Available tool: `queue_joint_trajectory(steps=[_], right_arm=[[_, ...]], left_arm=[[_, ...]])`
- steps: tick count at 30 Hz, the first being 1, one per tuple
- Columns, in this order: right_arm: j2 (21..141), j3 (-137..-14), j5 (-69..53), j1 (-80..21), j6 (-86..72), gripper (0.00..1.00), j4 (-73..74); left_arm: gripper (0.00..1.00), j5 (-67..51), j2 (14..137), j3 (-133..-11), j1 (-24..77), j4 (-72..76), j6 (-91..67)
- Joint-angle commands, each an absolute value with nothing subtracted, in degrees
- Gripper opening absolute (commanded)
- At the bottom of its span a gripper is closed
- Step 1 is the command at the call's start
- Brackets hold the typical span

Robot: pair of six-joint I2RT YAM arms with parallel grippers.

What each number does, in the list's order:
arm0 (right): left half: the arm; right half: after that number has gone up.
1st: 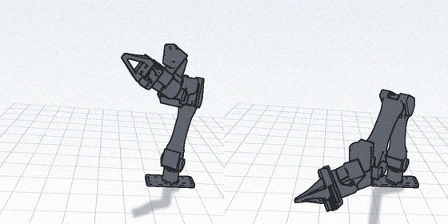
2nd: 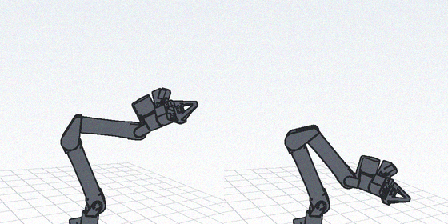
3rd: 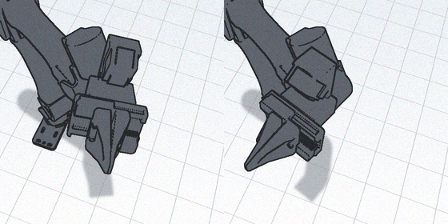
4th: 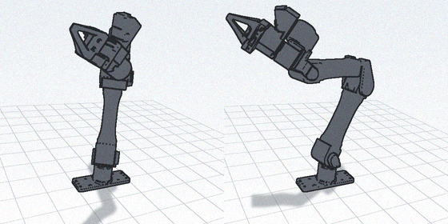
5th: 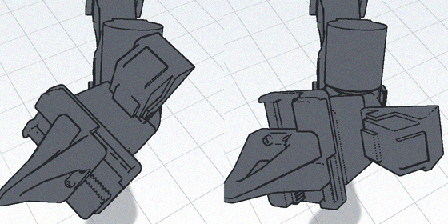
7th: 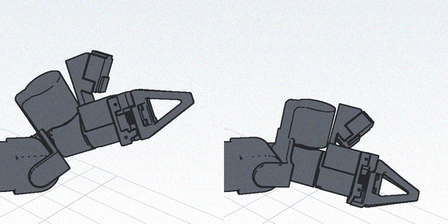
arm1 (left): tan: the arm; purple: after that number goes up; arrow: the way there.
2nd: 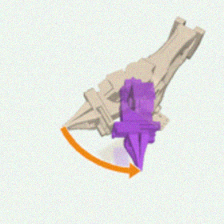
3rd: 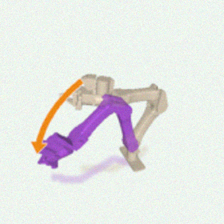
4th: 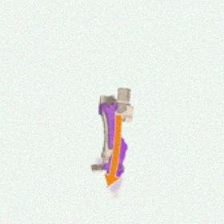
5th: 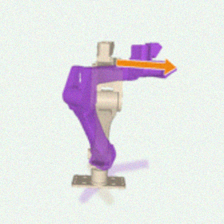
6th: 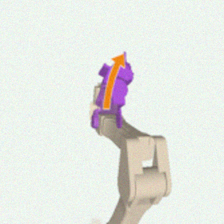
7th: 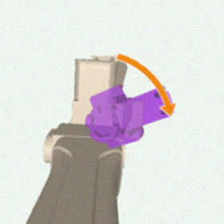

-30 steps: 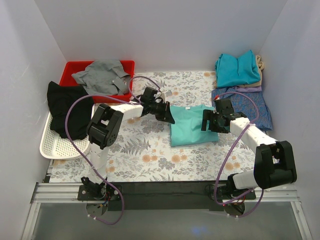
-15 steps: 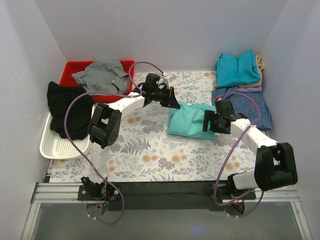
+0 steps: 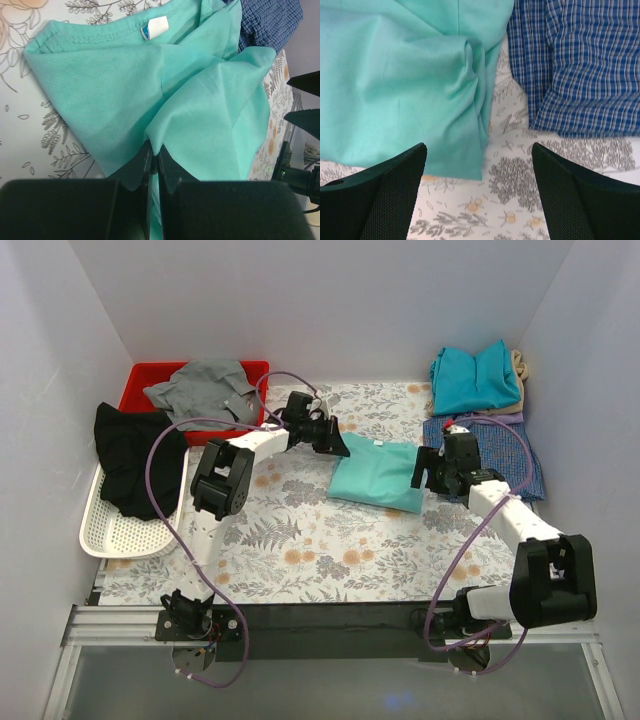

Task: Fold and stack the t-shirts
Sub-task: Fold the tshirt

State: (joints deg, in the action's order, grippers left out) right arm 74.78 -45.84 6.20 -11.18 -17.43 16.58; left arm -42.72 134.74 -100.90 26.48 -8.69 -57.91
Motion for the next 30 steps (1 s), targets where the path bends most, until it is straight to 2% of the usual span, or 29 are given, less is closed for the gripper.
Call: queue_joint_trajectory(steps=[1, 2, 8, 14, 21, 24, 25, 28, 29, 30], right_arm=[[78.2, -46.1, 0.8, -8.7, -14.6, 0.90, 4.6], [79.1, -45.4, -3.7, -8.2, -14.0, 0.90, 1.9], [87.8, -48.3, -12.5, -6.3, -10.8, 0.86, -8.3], [94.4, -51.1, -15.8, -6.1, -8.9, 0.82, -14.1], [94.1, -51.7, -16.1, -6.2, -7.7, 0.76, -15.3], [94.7, -52.0, -17.0, -6.1, -7.8, 0.60, -15.1], [94.7, -51.9, -17.1, -6.0, -7.8, 0.47, -15.1], [94.0, -51.2, -16.6, -6.1, -7.9, 0.25, -15.0], [93.7, -51.1, -15.4, -6.0, -8.0, 0.07, -14.9], [92.8, -50.6, -14.6, -6.1, -8.0, 0.01, -14.8]], left_arm=[[0.00, -44.2, 133.6, -104.8, 25.8, -6.7, -57.7], [0.00, -44.3, 133.9, -104.9, 25.8, -6.4, -57.7], [0.00, -45.2, 134.4, -106.2, 25.6, -6.3, -58.1], [0.00, -46.3, 135.0, -106.9, 25.5, -6.2, -58.4], [0.00, -46.9, 136.0, -107.0, 25.5, -6.3, -58.8], [0.00, -46.8, 136.1, -107.0, 25.4, -6.3, -58.7], [0.00, -46.8, 136.1, -107.0, 25.5, -6.5, -58.6], [0.00, -46.4, 136.1, -107.1, 25.4, -6.7, -58.6], [0.00, -46.3, 136.1, -107.2, 25.3, -6.8, -58.6], [0.00, -46.2, 136.1, -107.4, 25.3, -6.9, -58.6]])
